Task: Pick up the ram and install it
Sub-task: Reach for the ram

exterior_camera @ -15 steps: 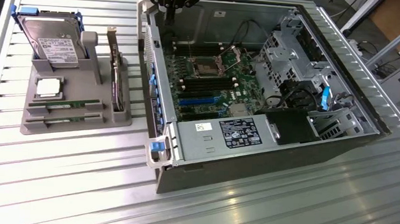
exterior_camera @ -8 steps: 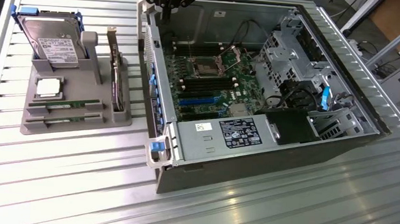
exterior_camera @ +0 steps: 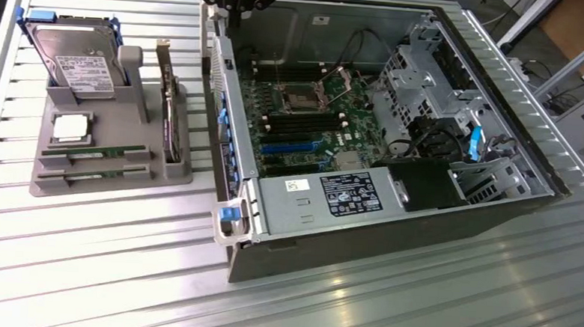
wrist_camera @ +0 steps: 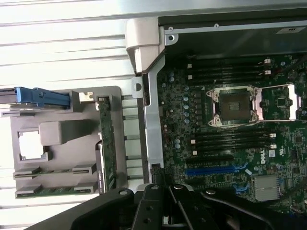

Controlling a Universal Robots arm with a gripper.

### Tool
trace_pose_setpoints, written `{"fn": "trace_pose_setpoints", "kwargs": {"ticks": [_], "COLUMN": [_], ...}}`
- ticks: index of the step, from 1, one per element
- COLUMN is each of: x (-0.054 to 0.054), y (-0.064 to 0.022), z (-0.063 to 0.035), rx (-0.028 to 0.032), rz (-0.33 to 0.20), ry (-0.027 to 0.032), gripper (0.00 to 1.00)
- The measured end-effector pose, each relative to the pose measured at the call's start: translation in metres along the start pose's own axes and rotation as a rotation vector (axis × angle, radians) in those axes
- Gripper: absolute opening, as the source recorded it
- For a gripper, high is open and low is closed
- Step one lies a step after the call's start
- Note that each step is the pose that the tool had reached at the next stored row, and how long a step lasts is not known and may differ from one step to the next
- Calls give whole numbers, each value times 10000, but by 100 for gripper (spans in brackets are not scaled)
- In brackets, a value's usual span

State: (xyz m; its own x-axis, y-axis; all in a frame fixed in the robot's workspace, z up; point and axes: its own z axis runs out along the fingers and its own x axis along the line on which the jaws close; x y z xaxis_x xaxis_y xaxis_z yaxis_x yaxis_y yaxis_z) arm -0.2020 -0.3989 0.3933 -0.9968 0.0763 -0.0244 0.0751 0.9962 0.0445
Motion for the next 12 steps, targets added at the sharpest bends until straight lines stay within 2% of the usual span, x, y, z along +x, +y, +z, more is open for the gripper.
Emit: {"fn": "trace_pose_setpoints", "kwargs": {"ticks": [12], "x": [136], "y": [-10], "z": [-4], "rx": [0], "rz": [-1], "ry": [0], "gripper": [10]}}
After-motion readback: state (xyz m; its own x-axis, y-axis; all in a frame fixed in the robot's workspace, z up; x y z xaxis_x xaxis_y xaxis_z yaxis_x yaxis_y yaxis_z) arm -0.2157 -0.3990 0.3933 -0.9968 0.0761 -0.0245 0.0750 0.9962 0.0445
